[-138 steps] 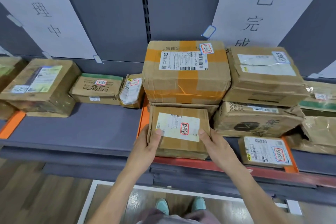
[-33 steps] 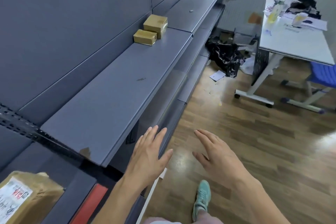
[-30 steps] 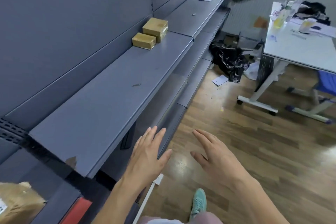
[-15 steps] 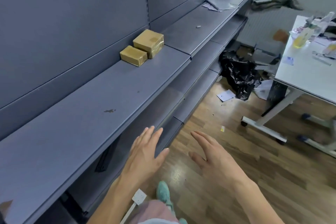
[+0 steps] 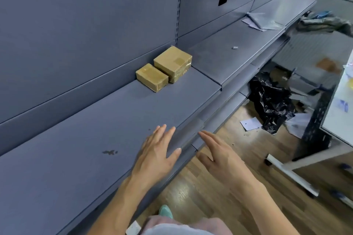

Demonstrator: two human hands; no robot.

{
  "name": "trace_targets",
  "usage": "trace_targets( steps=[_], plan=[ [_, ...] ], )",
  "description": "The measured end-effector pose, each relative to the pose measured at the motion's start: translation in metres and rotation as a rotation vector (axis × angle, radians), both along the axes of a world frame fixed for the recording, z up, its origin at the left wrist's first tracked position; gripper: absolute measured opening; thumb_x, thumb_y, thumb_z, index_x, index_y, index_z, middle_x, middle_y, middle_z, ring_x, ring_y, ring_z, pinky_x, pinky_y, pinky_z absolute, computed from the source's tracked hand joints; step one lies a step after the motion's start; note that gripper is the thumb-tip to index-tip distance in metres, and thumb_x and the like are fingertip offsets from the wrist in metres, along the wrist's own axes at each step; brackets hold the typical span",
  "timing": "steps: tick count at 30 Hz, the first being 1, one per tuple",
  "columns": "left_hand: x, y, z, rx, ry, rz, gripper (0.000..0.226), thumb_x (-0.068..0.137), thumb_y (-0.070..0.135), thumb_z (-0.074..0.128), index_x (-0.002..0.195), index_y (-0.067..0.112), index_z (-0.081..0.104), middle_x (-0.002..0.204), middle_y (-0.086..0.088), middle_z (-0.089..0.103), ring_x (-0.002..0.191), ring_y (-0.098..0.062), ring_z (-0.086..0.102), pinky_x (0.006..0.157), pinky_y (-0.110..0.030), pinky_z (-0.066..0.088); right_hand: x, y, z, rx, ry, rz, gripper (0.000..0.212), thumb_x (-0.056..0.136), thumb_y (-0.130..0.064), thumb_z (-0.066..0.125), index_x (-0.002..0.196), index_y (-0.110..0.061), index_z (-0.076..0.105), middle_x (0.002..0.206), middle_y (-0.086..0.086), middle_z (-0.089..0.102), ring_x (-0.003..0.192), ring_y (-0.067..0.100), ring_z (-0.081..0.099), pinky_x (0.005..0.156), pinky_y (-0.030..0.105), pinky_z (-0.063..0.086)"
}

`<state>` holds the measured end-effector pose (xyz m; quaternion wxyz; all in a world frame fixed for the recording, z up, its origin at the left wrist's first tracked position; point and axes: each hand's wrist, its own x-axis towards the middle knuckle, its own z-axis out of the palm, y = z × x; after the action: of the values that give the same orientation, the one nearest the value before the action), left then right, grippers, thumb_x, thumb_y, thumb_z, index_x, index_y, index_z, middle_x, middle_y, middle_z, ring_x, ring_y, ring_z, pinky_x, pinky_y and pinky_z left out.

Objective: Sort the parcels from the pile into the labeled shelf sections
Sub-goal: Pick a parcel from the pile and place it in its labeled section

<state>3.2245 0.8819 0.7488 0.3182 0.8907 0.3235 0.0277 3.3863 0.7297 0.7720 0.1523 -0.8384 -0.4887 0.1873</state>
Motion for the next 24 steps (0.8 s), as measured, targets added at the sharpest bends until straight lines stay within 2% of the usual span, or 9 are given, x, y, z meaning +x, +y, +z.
trace_targets(
  steps=[5, 10, 18, 21, 24],
  plan=[
    [-0.014, 0.037, -0.005, 0.004, 0.005, 0.168, 0.068, 0.105, 0.052, 0.044, 0.164, 0.036, 0.014, 0.172, 0.012, 0.005, 0.158, -0.006, -0.004, 0.126, -0.031, 0.008, 0.019, 0.063, -0.006, -0.033, -0.017, 0.177, 0.063, 0.104, -0.046, 0.046, 0.160, -0.027, 0.024, 0.164, -0.010, 0.026, 0.150, 0.010, 0.024, 0.121, 0.027, 0.023],
    [-0.028, 0.052, -0.015, -0.026, 0.036, 0.345, 0.068, 0.104, 0.052, 0.045, 0.163, 0.038, 0.014, 0.172, 0.014, 0.006, 0.157, -0.004, -0.001, 0.125, -0.028, 0.008, 0.041, 0.114, -0.012, -0.057, -0.008, 0.317, 0.063, 0.105, -0.045, 0.045, 0.160, -0.024, 0.023, 0.164, -0.008, 0.025, 0.151, 0.011, 0.023, 0.123, 0.029, 0.022],
    [0.004, 0.069, -0.021, -0.025, 0.026, 0.565, 0.066, 0.104, 0.051, 0.048, 0.163, 0.038, 0.020, 0.170, 0.015, 0.012, 0.157, -0.004, 0.007, 0.125, -0.029, 0.013, 0.094, 0.199, -0.026, -0.074, -0.059, 0.523, 0.062, 0.105, -0.044, 0.044, 0.159, -0.023, 0.023, 0.165, -0.001, 0.021, 0.149, 0.021, 0.020, 0.120, 0.033, 0.026],
    [0.021, 0.072, -0.022, -0.033, 0.048, 0.635, 0.065, 0.104, 0.049, 0.049, 0.162, 0.037, 0.022, 0.170, 0.013, 0.014, 0.157, -0.006, 0.008, 0.125, -0.028, 0.012, 0.114, 0.230, -0.025, -0.060, -0.151, 0.578, 0.063, 0.104, -0.044, 0.043, 0.159, -0.021, 0.022, 0.163, 0.006, 0.021, 0.144, 0.029, 0.025, 0.117, 0.036, 0.029],
    [0.042, 0.080, -0.022, -0.025, 0.100, 0.669, 0.065, 0.105, 0.046, 0.048, 0.163, 0.031, 0.023, 0.171, 0.003, 0.017, 0.158, -0.013, 0.011, 0.126, -0.030, 0.014, 0.124, 0.259, -0.024, 0.002, -0.262, 0.639, 0.060, 0.103, -0.043, 0.044, 0.155, -0.018, 0.029, 0.160, 0.012, 0.025, 0.135, 0.035, 0.032, 0.115, 0.038, 0.029]
  ],
)
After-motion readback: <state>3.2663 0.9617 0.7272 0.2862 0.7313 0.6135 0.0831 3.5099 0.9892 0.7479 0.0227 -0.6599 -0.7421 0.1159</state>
